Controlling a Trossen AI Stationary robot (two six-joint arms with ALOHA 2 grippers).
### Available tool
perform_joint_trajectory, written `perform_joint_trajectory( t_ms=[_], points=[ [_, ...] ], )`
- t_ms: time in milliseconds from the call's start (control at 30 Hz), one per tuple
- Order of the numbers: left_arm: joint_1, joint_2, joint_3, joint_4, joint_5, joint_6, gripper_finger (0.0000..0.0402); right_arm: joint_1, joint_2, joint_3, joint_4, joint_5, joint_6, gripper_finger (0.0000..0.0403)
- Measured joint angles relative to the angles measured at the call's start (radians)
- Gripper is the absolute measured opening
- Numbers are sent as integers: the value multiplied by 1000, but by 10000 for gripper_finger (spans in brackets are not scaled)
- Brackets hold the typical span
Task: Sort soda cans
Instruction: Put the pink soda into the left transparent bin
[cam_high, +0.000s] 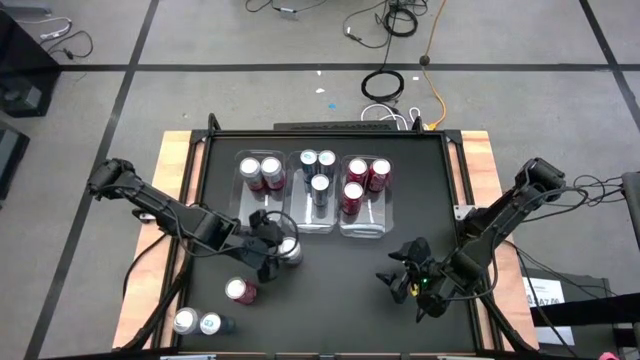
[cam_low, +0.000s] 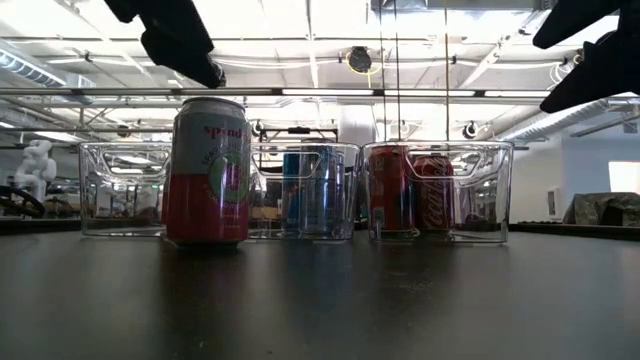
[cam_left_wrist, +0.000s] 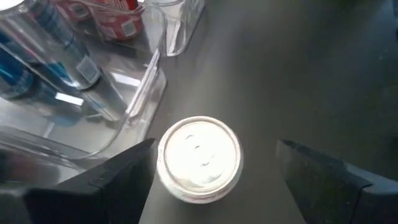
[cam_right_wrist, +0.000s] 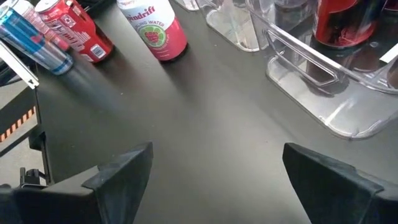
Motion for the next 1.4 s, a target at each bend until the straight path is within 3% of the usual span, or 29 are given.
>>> perform_joint_trajectory(
  t_ms=[133, 500, 633, 833, 1000, 1400],
  points=[
    [0, 0, 0, 25, 8, -75, 336, 0, 0, 0, 4, -3, 14, 352],
    [6, 0, 0, 37, 35, -75, 336, 0, 0, 0, 22, -5, 61, 352],
    [6, 0, 0, 37, -2, -74, 345, 0, 1, 0, 26, -5, 104, 352],
    [6, 0, 0, 36, -58, -76, 395, 0, 1, 0, 33, -6, 165, 352],
    [6, 0, 0, 37, -114, -80, 394, 0, 1, 0, 51, -6, 171, 352],
    [5, 4, 0, 40, -85, -80, 393, 0, 1, 0, 71, -5, 167, 352]
  ],
)
